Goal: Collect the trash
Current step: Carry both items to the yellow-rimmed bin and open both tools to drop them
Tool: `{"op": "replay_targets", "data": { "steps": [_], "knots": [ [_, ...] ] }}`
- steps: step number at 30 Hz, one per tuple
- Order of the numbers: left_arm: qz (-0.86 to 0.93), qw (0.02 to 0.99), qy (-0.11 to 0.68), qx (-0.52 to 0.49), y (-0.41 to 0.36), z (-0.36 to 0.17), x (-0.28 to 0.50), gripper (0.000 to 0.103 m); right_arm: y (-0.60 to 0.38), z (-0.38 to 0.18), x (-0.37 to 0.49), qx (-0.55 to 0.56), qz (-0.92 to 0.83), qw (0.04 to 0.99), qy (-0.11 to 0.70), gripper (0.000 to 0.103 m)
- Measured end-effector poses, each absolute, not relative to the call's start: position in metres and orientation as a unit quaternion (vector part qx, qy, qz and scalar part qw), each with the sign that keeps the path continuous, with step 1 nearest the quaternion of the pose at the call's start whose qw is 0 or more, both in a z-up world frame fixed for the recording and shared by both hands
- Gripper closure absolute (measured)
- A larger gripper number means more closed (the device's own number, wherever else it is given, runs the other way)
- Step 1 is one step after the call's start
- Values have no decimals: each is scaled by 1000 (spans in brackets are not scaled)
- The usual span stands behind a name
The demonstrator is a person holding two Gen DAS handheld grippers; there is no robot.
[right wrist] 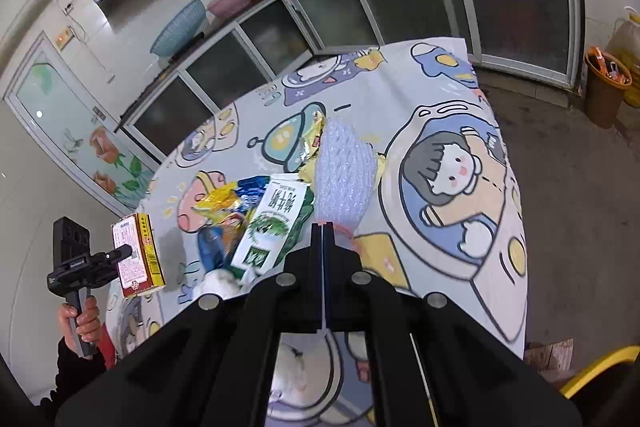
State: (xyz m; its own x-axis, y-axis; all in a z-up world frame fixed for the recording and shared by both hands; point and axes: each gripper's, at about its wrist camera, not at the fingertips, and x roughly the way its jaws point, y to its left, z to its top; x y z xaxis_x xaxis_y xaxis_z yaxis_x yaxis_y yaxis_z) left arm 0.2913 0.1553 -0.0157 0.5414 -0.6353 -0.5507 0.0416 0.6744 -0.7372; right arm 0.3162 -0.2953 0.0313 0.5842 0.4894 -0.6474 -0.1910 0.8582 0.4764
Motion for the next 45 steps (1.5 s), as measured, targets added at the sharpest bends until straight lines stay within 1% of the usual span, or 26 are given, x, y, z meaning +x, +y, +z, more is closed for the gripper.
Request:
{"op": "replay_targets", "data": {
  "steps": [4, 8, 17, 26, 33, 45],
  "knots": [
    [-215, 815, 419, -338, 151, 0, 265, 84, -315, 39, 281, 191, 192, 878, 396, 102],
    [-237, 819, 417, -315, 120, 15, 248, 84, -346, 41, 239, 208, 178, 883, 381, 102],
    [-334, 801, 431, -246, -7, 31, 239, 84, -426, 35, 155, 234, 117, 895, 360, 102],
    [-436, 747, 468, -182, -157, 17, 241, 84, -507, 7, 81, 265, 38, 900, 345, 102],
    [-491, 703, 498, -134, -269, 0, 232, 84, -550, -24, 49, 288, -11, 890, 352, 102],
    [-513, 674, 526, -82, -380, -30, 211, 84, -585, -75, 23, 318, -54, 867, 380, 101]
  ]
}}
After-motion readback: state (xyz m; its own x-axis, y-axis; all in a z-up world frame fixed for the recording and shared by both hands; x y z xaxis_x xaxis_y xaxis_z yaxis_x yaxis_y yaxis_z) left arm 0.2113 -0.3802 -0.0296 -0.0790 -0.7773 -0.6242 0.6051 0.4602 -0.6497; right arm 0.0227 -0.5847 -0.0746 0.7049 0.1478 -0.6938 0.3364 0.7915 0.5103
